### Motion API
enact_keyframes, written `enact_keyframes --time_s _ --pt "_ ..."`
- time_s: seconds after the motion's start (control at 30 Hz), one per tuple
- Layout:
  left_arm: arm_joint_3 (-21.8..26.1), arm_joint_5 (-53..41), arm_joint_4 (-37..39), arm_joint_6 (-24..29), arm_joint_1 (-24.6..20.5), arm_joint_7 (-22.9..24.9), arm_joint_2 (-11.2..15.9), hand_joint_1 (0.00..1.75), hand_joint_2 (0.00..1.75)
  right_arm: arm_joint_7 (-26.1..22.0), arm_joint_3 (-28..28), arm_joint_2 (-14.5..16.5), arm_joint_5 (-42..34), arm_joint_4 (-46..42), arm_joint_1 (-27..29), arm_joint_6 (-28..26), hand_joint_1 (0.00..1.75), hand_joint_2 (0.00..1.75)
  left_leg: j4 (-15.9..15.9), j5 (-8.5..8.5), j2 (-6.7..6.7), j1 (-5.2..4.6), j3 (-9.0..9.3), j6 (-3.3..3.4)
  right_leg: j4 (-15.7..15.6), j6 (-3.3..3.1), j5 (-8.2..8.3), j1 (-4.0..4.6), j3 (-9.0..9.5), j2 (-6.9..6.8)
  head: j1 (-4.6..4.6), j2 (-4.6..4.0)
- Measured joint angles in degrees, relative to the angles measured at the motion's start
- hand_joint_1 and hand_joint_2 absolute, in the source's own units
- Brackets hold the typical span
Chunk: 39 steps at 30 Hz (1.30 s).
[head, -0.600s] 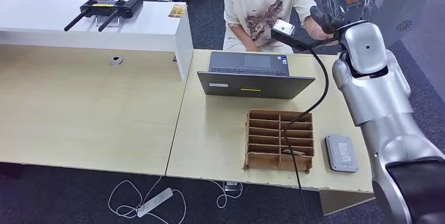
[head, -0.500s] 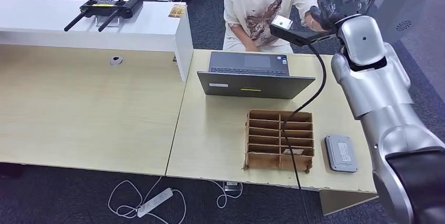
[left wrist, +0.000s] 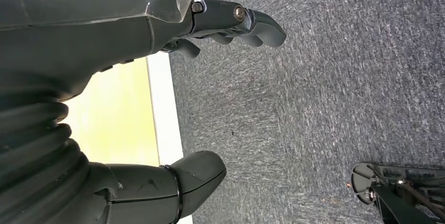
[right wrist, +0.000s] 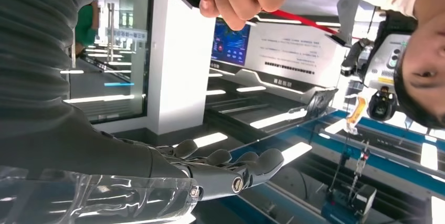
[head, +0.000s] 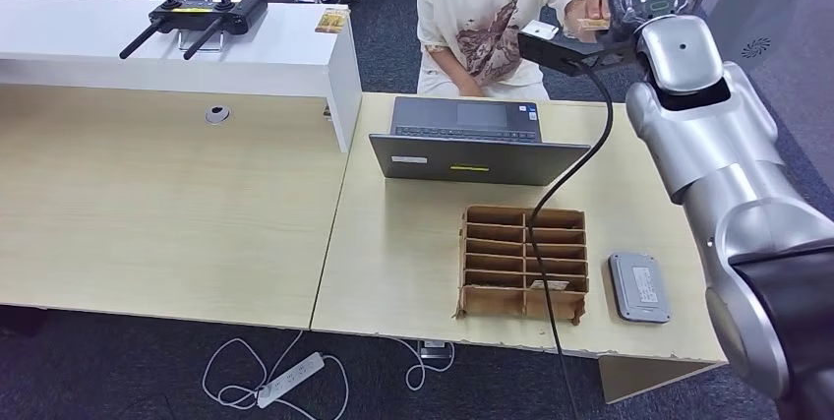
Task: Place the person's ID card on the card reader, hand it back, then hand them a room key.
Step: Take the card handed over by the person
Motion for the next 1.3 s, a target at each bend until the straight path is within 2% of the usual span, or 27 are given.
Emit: enact_keyframes --time_s 0.13,0.17,0.2,0.3,0.33,0.37,0.43,1.03,1.3 --pt "-0.07 -0.17 0.00 -0.02 -0.11 0.21 -0.01 0.00 1.75 0.16 -0.74 -0.02 -0.86 1.57 -0.21 0.01 0.01 1.75 0.01 0.00 0.01 0.00 0.01 0.00 0.00 0.00 0.00 0.00 -0.01 0.01 0.00 0.00" --pt "-0.09 -0.23 0.00 -0.03 -0.13 0.31 -0.01 0.00 1.75 0.09 -0.98 -0.02 -0.96 1.87 -0.27 -0.02 0.09 1.75 0.01 0.00 0.01 0.00 0.01 0.00 0.00 0.00 0.00 0.00 -0.01 0.01 0.00 0.00" --pt "-0.11 -0.28 0.00 -0.03 -0.15 0.39 -0.01 0.00 1.75 -0.01 -1.24 -0.02 -1.03 2.16 -0.35 -0.04 0.37 1.75 0.01 0.00 0.01 0.00 0.01 0.00 0.00 0.00 0.00 0.00 -0.01 0.01 0.00 0.00" --pt "-0.22 -0.38 0.00 -0.04 -0.22 0.53 -0.02 0.00 1.75 -0.36 -2.03 -0.02 -1.28 2.89 -0.60 -0.11 1.50 1.75 0.01 0.00 0.01 0.00 0.01 0.00 0.01 0.00 0.00 0.00 -0.01 0.01 0.00 0.00" --pt "-0.26 -0.38 0.00 -0.04 -0.23 0.55 -0.02 0.00 1.75 -0.47 -2.21 -0.02 -1.32 3.08 -0.66 -0.14 1.65 1.75 0.01 0.00 0.01 0.00 0.01 0.00 0.01 0.00 0.00 0.01 -0.01 0.01 0.00 0.00" --pt "-0.30 -0.38 0.00 -0.04 -0.24 0.56 -0.02 0.00 1.75 -0.57 -2.34 -0.02 -1.34 3.26 -0.71 -0.16 1.71 1.75 0.01 0.00 0.01 0.00 0.01 0.00 0.01 0.00 0.00 0.01 -0.01 0.01 0.00 0.00" --pt "-0.37 -0.38 0.00 -0.03 -0.25 0.56 -0.02 0.00 1.75 -0.76 -2.55 -0.02 -1.34 3.54 -0.75 -0.19 1.75 1.75 0.01 0.00 0.01 0.00 0.01 0.00 0.01 0.00 0.00 0.00 -0.01 0.01 0.00 0.00" --pt "-0.66 -0.69 0.00 0.13 -0.24 0.56 0.00 0.00 1.75 -2.54 -4.18 -0.05 -1.38 4.45 -1.60 -0.67 1.75 1.75 0.01 0.00 0.01 0.00 0.01 0.00 0.01 0.00 0.00 0.01 -0.02 0.01 0.00 0.00" --pt "-0.66 -0.63 0.00 0.49 -0.20 0.55 -0.02 0.00 1.75 -3.78 -5.53 -0.07 -3.45 4.45 -1.77 -2.69 1.75 1.75 0.01 0.00 0.01 0.00 0.01 0.00 0.00 0.00 0.00 0.00 -0.01 0.01 0.00 0.00"
